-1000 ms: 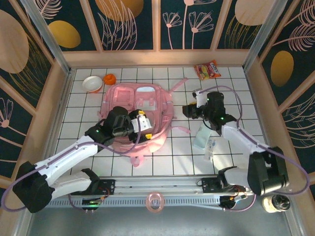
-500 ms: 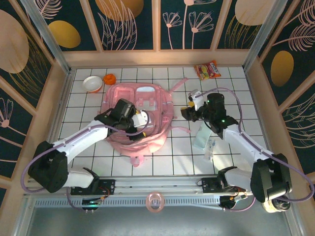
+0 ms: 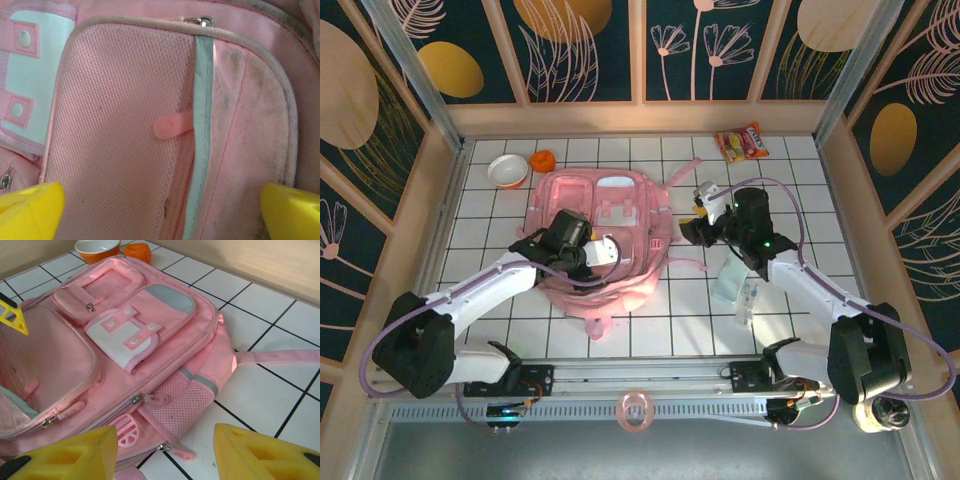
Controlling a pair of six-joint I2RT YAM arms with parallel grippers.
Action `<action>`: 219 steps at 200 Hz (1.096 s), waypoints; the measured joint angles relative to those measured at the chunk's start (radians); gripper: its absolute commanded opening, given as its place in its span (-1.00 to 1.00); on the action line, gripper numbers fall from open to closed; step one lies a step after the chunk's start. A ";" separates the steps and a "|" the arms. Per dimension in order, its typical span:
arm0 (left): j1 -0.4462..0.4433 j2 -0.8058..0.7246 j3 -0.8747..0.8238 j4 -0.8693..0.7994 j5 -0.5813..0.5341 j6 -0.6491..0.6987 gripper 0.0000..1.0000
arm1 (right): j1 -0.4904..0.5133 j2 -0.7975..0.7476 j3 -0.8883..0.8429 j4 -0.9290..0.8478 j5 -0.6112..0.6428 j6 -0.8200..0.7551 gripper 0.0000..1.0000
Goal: Pack the student bag
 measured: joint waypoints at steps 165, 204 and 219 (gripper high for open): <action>0.021 -0.232 0.007 0.092 0.065 -0.045 -0.37 | 0.063 0.284 0.134 -0.023 -0.167 -0.293 0.07; 0.023 -0.190 -0.008 -0.049 -0.002 0.043 0.53 | 0.177 0.295 0.153 -0.089 -0.123 -0.397 0.08; 0.024 -0.190 -0.014 -0.095 -0.013 0.074 0.65 | 0.224 0.295 0.153 -0.098 -0.118 -0.415 0.08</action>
